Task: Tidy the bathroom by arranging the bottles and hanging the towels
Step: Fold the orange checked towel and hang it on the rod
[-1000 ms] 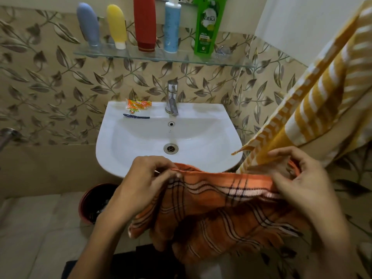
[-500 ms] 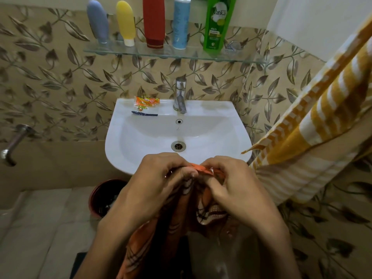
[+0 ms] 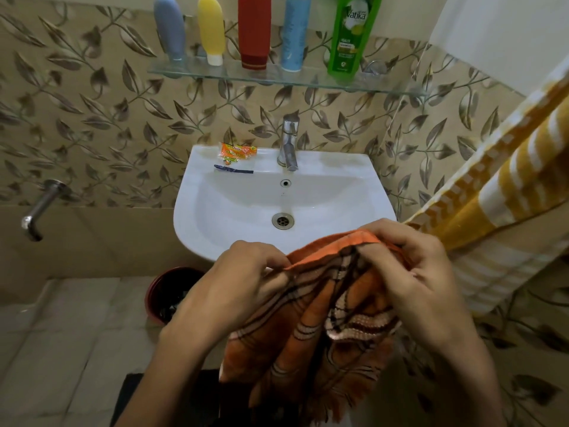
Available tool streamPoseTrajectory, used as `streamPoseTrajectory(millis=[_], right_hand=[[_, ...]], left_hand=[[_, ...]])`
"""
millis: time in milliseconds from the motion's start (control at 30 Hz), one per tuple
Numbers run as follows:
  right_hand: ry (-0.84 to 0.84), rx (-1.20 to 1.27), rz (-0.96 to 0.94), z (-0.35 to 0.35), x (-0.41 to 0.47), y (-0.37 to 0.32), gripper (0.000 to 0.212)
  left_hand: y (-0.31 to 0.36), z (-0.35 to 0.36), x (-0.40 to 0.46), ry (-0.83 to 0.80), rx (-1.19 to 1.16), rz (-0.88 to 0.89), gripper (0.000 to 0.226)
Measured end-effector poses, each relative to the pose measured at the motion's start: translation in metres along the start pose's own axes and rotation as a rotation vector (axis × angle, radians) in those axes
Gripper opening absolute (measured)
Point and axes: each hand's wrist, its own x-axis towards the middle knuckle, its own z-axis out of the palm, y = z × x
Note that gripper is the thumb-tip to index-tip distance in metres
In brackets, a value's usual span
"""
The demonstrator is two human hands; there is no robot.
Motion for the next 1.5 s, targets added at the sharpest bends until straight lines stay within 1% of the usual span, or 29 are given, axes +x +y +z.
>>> streamPoseTrajectory(millis=[100,200,300,367,433,500,567,600,633,667,700,733,800,833,867,900,933,1000,1033,1100,1167,1233,1300,1433,1500], right_hand=[[0.008,0.13,-0.036,-0.008,-0.004,-0.007,0.023],[0.014,0.208,-0.063,-0.014,-0.007,-0.009,0.016],[0.117,0.366,-0.014,-0.022,-0.009,-0.008,0.03],[0.19,0.419,0.017,-0.029,-0.008,-0.007,0.032],[0.277,0.35,0.116,-0.037,-0.005,0.002,0.033],[0.357,0.088,0.3,-0.046,-0.003,0.022,0.031],[0.346,-0.152,0.504,-0.051,-0.002,0.042,0.016],[0.326,-0.226,0.57,-0.05,-0.002,0.045,0.014],[0.316,-0.262,0.574,-0.048,-0.002,0.047,0.016],[0.295,-0.26,0.536,-0.042,-0.003,0.046,0.02],[0.235,-0.24,0.469,-0.036,-0.003,0.042,0.024],[0.119,-0.21,0.37,-0.028,-0.003,0.034,0.029],[-0.212,-0.198,0.175,-0.009,-0.003,0.022,0.046],[-0.358,-0.204,0.126,0.001,-0.003,0.018,0.056],[-0.457,-0.212,0.104,0.011,-0.001,0.016,0.061],[-0.51,-0.215,0.094,0.02,0.0,0.015,0.059],[-0.534,-0.214,0.082,0.025,0.002,0.017,0.053],[-0.533,-0.228,0.072,0.031,0.006,0.019,0.039],[-0.518,-0.243,0.077,0.03,0.007,0.02,0.035],[-0.489,-0.272,0.098,0.029,0.008,0.023,0.033],[-0.467,-0.29,0.109,0.028,0.008,0.027,0.036],[-0.453,-0.294,0.083,0.028,0.009,0.028,0.035],[-0.428,-0.259,0.044,0.029,0.01,0.028,0.031],[-0.338,-0.123,-0.016,0.03,0.011,0.026,0.024],[-0.29,-0.055,-0.031,0.03,0.011,0.026,0.024]], left_hand=[[0.002,0.003,0.0,0.013,0.006,0.008,0.012],[0.001,0.006,0.002,-0.003,0.032,0.002,0.008],[-0.003,0.007,0.004,-0.004,0.035,-0.032,0.007],[-0.005,0.009,0.004,0.023,0.016,-0.053,0.009],[-0.005,0.01,0.003,0.066,-0.002,-0.053,0.008],[-0.004,0.008,0.0,0.104,-0.044,-0.046,0.007],[-0.003,0.005,-0.002,0.12,-0.063,-0.024,0.008],[-0.002,0.004,-0.004,0.122,-0.068,-0.012,0.008],[0.001,0.003,-0.005,0.122,-0.077,0.0,0.008],[0.004,0.003,-0.005,0.121,-0.089,0.012,0.007],[0.008,0.003,-0.006,0.123,-0.104,0.025,0.007],[0.011,0.002,-0.006,0.128,-0.116,0.038,0.006],[0.016,0.001,-0.007,0.136,-0.127,0.082,0.007],[0.018,0.0,-0.007,0.132,-0.129,0.104,0.008],[0.018,-0.002,-0.008,0.127,-0.131,0.118,0.008],[0.019,-0.003,-0.009,0.121,-0.138,0.126,0.009],[0.019,-0.004,-0.011,0.118,-0.146,0.131,0.01],[0.018,-0.004,-0.013,0.12,-0.153,0.139,0.013],[0.018,-0.005,-0.013,0.118,-0.153,0.136,0.013],[0.018,-0.007,-0.014,0.103,-0.133,0.138,0.011],[0.016,-0.009,-0.014,0.091,-0.089,0.159,0.014],[0.012,-0.012,-0.014,0.083,-0.081,0.15,0.012],[0.007,-0.015,-0.015,0.049,-0.104,0.118,0.01],[0.001,-0.02,-0.016,-0.087,-0.226,0.037,0.022],[-0.001,-0.021,-0.016,-0.119,-0.258,0.021,0.024]])
